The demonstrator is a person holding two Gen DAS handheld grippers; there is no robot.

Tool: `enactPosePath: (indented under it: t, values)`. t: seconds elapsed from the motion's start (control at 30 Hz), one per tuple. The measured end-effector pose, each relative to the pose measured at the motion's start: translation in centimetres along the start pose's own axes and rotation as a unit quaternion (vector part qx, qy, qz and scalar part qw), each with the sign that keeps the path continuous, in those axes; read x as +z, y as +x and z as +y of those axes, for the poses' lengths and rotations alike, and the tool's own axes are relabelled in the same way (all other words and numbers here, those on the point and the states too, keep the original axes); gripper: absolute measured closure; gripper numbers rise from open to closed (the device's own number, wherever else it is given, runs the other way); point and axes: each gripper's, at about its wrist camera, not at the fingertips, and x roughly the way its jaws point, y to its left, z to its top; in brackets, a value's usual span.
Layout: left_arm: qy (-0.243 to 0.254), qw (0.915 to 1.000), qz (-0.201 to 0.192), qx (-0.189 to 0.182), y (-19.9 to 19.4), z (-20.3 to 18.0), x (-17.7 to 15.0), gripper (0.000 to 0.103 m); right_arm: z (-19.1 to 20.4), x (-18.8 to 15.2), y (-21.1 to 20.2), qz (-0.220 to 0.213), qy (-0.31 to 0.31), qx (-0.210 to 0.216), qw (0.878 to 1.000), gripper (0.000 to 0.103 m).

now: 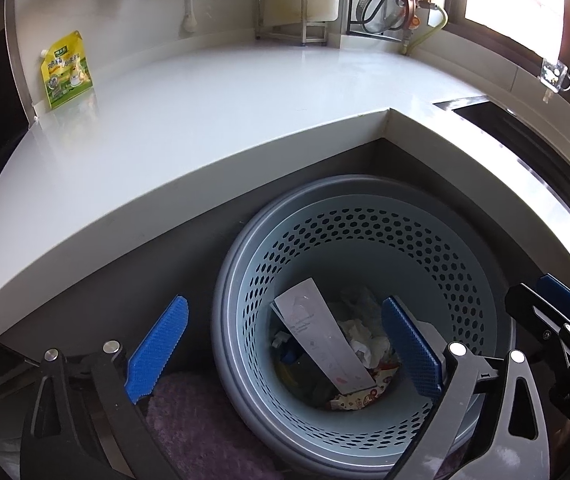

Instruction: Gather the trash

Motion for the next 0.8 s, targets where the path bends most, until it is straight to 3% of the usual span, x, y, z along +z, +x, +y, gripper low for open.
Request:
enactPosePath:
  t: [0.8]
  values:
    - [-0.011, 0.9997, 0.011, 0.021, 0.44, 0.35, 0.02, 0.006, -0.24, -0.15, 0.20, 0.003, 0.003, -0.004, 1.000, 0.034]
